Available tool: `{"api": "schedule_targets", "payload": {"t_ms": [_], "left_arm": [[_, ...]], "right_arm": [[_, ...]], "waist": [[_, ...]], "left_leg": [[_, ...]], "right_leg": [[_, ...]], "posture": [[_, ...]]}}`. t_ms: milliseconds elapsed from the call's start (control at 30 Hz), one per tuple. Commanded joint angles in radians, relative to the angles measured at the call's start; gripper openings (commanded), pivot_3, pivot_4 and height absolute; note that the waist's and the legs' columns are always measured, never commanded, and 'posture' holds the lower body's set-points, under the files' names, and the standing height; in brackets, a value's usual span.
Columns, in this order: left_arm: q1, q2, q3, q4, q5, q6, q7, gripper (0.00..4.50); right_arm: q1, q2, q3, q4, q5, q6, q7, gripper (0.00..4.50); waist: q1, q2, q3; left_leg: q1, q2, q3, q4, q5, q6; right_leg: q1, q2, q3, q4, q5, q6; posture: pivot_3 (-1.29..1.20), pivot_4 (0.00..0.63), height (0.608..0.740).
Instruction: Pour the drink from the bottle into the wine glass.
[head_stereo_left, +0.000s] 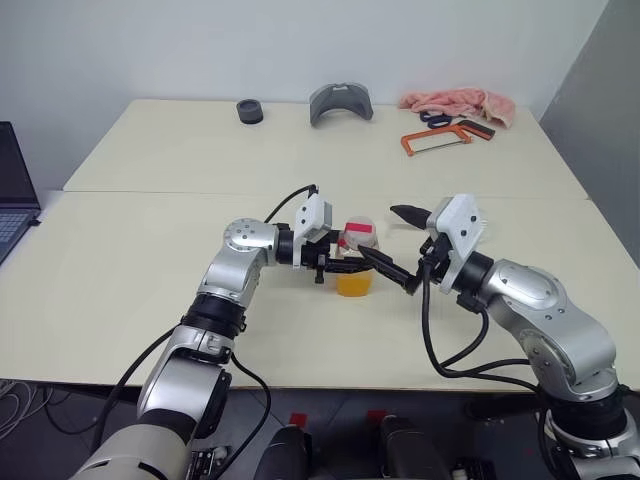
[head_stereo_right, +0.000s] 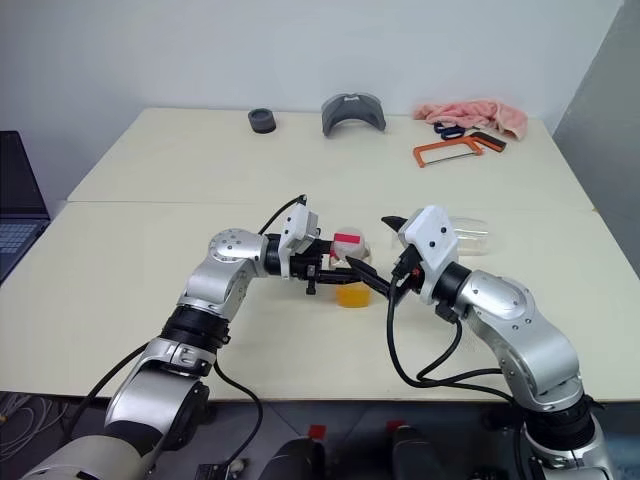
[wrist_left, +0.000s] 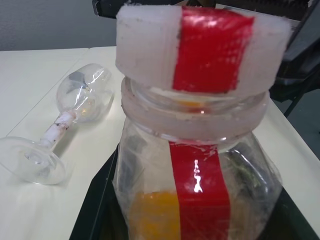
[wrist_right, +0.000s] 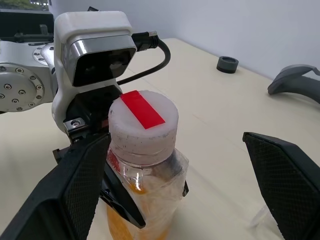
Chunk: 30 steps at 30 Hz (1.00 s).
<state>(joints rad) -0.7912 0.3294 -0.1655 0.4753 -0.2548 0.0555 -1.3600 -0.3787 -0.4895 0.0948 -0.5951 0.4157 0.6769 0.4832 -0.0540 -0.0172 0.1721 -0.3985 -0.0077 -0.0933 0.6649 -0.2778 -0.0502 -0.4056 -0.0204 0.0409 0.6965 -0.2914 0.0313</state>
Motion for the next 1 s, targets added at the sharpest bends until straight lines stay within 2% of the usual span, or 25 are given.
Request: {"api": "schedule_targets", "payload": {"t_ms": [33,467,733,1000], "left_arm": [[-0.012,0.010,0.007,-0.024,-0.005,-0.015,-0.007,1.73],[-0.008,0.013,0.008,-0.027,-0.005,-0.016,-0.007,1.73],[-0.005,0.012,0.009,-0.031,-0.006,-0.013,-0.004,1.73],[-0.006,0.011,0.005,-0.031,-0.004,-0.015,-0.004,1.73]], "right_arm": [[-0.001,-0.009,-0.038,-0.038,0.007,-0.009,0.002,4.50],[0.003,-0.017,-0.042,-0.046,0.028,-0.009,0.020,4.50],[-0.003,-0.023,-0.085,-0.098,0.192,0.088,0.066,4.50],[-0.091,-0.022,-0.031,-0.015,0.139,0.095,0.051,4.50]], "waist": [[0.000,0.000,0.000],[0.001,0.000,0.000],[0.001,0.000,0.000],[0.000,0.000,0.000]], "left_leg": [[0.000,0.000,0.000,0.000,0.000,0.000],[0.000,0.000,0.000,0.000,0.000,0.000],[0.000,0.000,0.000,0.000,0.000,0.000],[0.000,0.000,0.000,0.000,0.000,0.000]], "right_leg": [[0.000,0.000,0.000,0.000,0.000,0.000],[0.000,0.000,0.000,0.000,0.000,0.000],[0.000,0.000,0.000,0.000,0.000,0.000],[0.000,0.000,0.000,0.000,0.000,0.000]], "posture": [[0.00,0.150,0.740],[0.00,0.150,0.740],[0.00,0.150,0.740],[0.00,0.150,0.740]]}}
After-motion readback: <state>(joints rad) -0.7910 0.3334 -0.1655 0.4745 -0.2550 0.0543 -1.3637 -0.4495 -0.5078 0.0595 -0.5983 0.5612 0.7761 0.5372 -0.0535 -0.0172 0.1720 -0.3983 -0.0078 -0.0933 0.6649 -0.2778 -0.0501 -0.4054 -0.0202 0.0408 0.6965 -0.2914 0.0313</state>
